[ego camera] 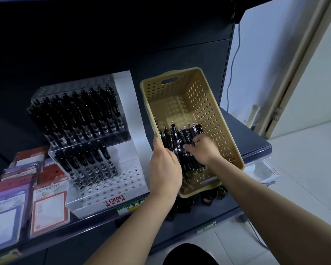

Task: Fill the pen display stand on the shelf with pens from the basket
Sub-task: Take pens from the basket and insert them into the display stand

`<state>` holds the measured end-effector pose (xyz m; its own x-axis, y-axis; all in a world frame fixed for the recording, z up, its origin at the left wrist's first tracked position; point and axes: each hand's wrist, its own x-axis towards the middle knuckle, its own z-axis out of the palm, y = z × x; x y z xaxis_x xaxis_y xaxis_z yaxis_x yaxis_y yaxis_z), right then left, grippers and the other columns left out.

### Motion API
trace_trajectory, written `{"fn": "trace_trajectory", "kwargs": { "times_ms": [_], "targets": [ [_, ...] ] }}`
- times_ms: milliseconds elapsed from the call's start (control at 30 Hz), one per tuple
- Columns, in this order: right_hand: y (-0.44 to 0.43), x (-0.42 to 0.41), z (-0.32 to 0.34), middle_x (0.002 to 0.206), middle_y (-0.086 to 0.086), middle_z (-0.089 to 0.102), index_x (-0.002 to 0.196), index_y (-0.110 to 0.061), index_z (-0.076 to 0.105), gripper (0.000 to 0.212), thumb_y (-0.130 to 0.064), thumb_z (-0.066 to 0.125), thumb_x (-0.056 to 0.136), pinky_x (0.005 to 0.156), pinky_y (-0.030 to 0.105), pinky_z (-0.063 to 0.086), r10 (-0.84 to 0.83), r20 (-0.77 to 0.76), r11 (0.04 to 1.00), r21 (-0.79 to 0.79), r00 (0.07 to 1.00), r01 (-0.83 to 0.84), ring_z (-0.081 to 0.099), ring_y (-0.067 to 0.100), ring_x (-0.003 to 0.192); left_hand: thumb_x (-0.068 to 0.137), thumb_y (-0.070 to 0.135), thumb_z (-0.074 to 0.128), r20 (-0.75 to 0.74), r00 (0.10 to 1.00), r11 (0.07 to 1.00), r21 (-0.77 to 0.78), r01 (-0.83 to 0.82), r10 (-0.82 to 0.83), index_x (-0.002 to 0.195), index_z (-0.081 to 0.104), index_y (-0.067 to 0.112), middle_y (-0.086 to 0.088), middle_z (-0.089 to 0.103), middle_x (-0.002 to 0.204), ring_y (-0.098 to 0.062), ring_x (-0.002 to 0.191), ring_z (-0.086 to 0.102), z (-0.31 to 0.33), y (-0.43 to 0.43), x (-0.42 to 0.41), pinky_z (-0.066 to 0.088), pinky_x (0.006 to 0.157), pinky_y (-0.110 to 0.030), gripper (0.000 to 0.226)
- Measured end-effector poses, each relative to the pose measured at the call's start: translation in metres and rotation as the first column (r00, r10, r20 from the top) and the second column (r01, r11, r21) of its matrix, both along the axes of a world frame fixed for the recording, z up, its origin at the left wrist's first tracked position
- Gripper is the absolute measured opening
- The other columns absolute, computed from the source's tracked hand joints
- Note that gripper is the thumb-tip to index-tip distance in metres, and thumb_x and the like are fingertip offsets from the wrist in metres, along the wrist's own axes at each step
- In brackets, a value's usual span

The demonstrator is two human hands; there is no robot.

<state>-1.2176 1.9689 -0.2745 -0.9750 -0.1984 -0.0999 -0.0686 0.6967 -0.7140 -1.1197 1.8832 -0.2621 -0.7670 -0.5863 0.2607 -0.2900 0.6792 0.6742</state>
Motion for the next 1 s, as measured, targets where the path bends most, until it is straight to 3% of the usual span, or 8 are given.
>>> {"fn": "trace_trajectory", "kwargs": {
  "times_ms": [133,333,467,633,700,833,933,1000],
  "targets": [
    [-0.007,0.003,0.001,0.133,0.017,0.043,0.135,-0.007,0.039,0.084,-0.056,0.069,0.074,0.103,0.034,0.038,0.02,0.016,1.0,-0.008,1.0,-0.02,0.043,0.029,0.124,0.1,0.019,0.027,-0.017,1.0,1.0,0.008,-0.011,0.011,0.142,0.021,0.015,-0.011,0.064,0.091,-0.028,0.08,0.062,0.0,0.002,0.0,0.033,0.059,-0.029,0.043],
    [-0.019,0.013,-0.001,0.134,0.019,0.036,0.133,-0.005,0.034,0.082,-0.041,0.076,0.073,0.103,0.035,0.034,0.055,0.014,0.998,0.012,0.998,-0.055,0.039,0.033,0.124,0.099,0.018,0.027,-0.027,0.999,1.0,0.023,-0.016,0.017,0.143,0.021,0.017,-0.01,0.063,0.089,-0.025,0.077,0.06,-0.001,0.002,0.0,0.034,0.059,-0.028,0.044],
    [-0.025,0.019,0.002,0.126,0.019,0.047,0.129,0.001,0.037,0.062,-0.031,0.066,0.084,0.08,0.032,0.041,0.123,0.019,0.992,0.02,0.992,-0.123,0.049,0.031,0.111,0.099,0.018,0.026,-0.024,0.999,0.999,0.029,-0.027,0.028,0.142,0.022,0.017,-0.009,0.063,0.092,-0.023,0.075,0.057,0.001,0.003,-0.001,0.033,0.061,-0.028,0.043],
    [-0.028,0.016,0.0,0.081,0.003,0.049,0.093,-0.005,0.044,0.028,-0.031,0.055,0.093,0.05,0.026,0.032,0.144,0.074,0.986,0.07,0.987,-0.149,0.043,0.014,0.066,0.099,0.019,0.026,-0.007,0.999,0.998,0.054,-0.033,0.033,0.144,0.019,0.019,-0.01,0.063,0.094,-0.026,0.079,0.059,0.003,0.002,-0.002,0.034,0.059,-0.029,0.045],
    [-0.027,0.013,-0.001,0.085,0.005,0.052,0.092,-0.005,0.043,0.026,-0.03,0.05,0.095,0.053,0.026,0.035,0.127,0.152,0.992,-0.013,0.98,-0.127,0.043,0.012,0.066,0.099,0.019,0.026,0.002,0.999,0.997,0.062,-0.036,0.036,0.143,0.019,0.02,-0.007,0.062,0.09,-0.02,0.067,0.052,0.004,0.001,-0.004,0.032,0.053,-0.028,0.045],
    [-0.02,0.001,0.0,0.124,0.017,0.057,0.123,-0.005,0.044,0.051,-0.029,0.056,0.079,0.097,0.044,0.044,0.064,0.349,0.93,-0.361,0.935,0.071,0.056,0.031,0.112,0.099,0.018,0.026,0.021,0.999,0.996,0.086,-0.029,0.027,0.143,0.019,0.019,-0.012,0.065,0.093,-0.025,0.072,0.058,0.004,-0.004,-0.013,0.034,0.054,-0.029,0.045],
    [-0.01,-0.005,0.017,0.097,0.015,0.069,0.103,-0.007,0.048,0.011,-0.011,0.05,0.092,0.079,0.041,0.054,0.086,0.392,0.771,-0.608,0.916,0.187,0.067,0.026,0.092,0.098,0.015,0.027,0.044,0.999,0.987,0.161,-0.004,-0.003,0.145,0.016,0.015,-0.012,0.062,0.091,-0.022,0.065,0.056,0.007,-0.011,-0.025,0.033,0.047,-0.028,0.049],
    [-0.004,-0.004,0.034,0.096,0.016,0.069,0.1,-0.003,0.052,0.008,-0.001,0.048,0.093,0.067,0.035,0.057,0.116,0.395,0.64,-0.732,0.911,0.235,0.068,0.024,0.085,0.098,0.013,0.029,0.081,0.996,0.979,0.204,0.008,-0.025,0.146,0.015,0.015,-0.007,0.055,0.081,-0.015,0.056,0.049,0.01,-0.017,-0.032,0.028,0.04,-0.024,0.05]
  ]
}}
